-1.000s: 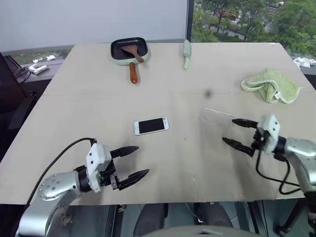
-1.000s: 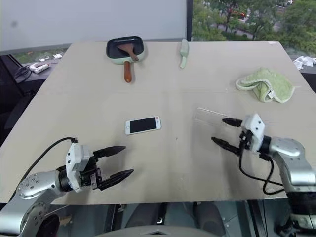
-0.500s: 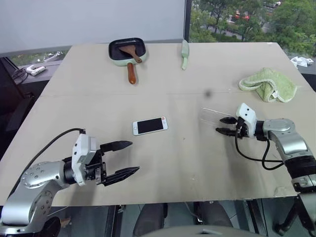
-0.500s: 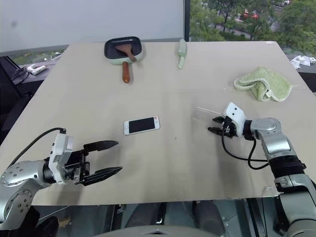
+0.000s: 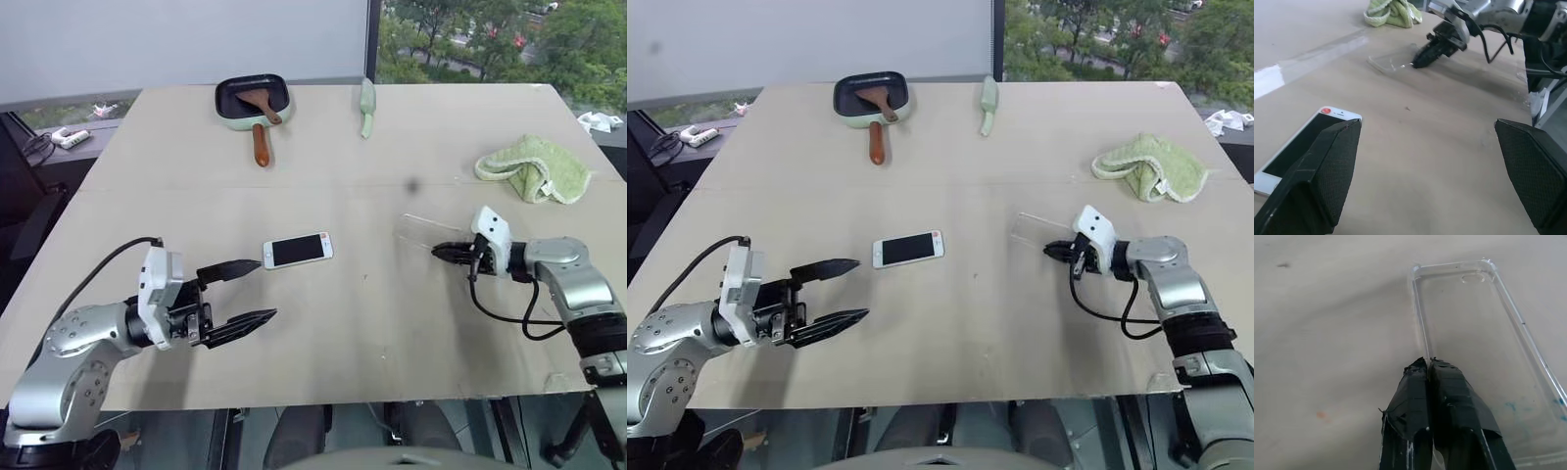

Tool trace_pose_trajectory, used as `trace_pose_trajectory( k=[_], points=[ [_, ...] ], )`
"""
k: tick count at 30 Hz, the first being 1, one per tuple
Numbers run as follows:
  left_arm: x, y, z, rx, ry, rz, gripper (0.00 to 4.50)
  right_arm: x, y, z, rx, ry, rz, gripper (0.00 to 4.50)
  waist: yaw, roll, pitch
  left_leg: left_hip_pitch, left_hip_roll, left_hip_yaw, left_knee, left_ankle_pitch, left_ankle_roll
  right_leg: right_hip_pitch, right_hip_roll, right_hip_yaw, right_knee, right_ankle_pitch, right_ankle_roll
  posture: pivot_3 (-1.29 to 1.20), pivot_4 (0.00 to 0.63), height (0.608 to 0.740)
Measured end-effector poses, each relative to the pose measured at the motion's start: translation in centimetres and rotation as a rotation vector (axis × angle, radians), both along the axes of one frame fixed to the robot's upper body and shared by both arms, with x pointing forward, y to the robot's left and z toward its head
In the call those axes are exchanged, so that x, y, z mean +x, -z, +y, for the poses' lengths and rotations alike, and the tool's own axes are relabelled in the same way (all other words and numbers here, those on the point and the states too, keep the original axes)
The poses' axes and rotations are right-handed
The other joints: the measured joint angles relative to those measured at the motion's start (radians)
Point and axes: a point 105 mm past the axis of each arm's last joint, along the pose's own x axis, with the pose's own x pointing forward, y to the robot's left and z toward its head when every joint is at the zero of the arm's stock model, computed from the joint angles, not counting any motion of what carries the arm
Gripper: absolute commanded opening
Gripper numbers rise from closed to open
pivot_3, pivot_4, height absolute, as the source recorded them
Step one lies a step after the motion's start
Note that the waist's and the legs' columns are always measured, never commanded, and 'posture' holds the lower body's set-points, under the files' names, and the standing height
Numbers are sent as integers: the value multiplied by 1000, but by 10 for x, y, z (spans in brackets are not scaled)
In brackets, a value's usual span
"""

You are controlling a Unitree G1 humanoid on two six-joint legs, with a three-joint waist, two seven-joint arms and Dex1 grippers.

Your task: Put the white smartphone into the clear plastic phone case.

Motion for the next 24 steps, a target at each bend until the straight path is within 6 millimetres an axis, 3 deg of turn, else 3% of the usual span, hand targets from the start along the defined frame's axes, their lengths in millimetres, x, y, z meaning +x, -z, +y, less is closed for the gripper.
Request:
trace_pose_trajectory(
  k=[10, 15, 19, 22, 24],
  points=[
    [3, -3, -1, -4, 6, -16, 4500, -48, 7, 31, 49, -236, 66, 38, -1, 2, 2, -2, 0, 0, -1, 0, 0, -2, -1, 0, 0, 0, 0, 0, 150, 740],
    [-3, 6, -1, 43, 38, 14, 4500, -75, 12, 43, 8, -381, 92, 38, -1, 2, 2, -2, -1, -1, -1, 0, 0, -1, 0, -1, 0, 0, 0, 0, 150, 740],
    [-7, 14, 5, 100, 55, 33, 4500, -83, 13, 43, -26, -437, 110, 38, -1, 3, 3, -1, -1, 0, -1, 0, 0, -1, 0, -1, -1, 0, 0, 0, 150, 740],
    [-9, 15, 5, 104, 64, 35, 4500, -83, 13, 42, -50, -449, 88, 948, 1, 2, 3, -2, -1, -1, 0, 0, 0, -1, 0, -1, -1, 0, 0, 0, 150, 740],
    [-9, 15, 5, 105, 65, 34, 4500, -80, 12, 41, -60, -448, 69, 1857, 1, 2, 3, -2, -1, 0, 0, 0, 0, -1, 0, -1, -1, 0, 0, 0, 150, 740]
  ],
)
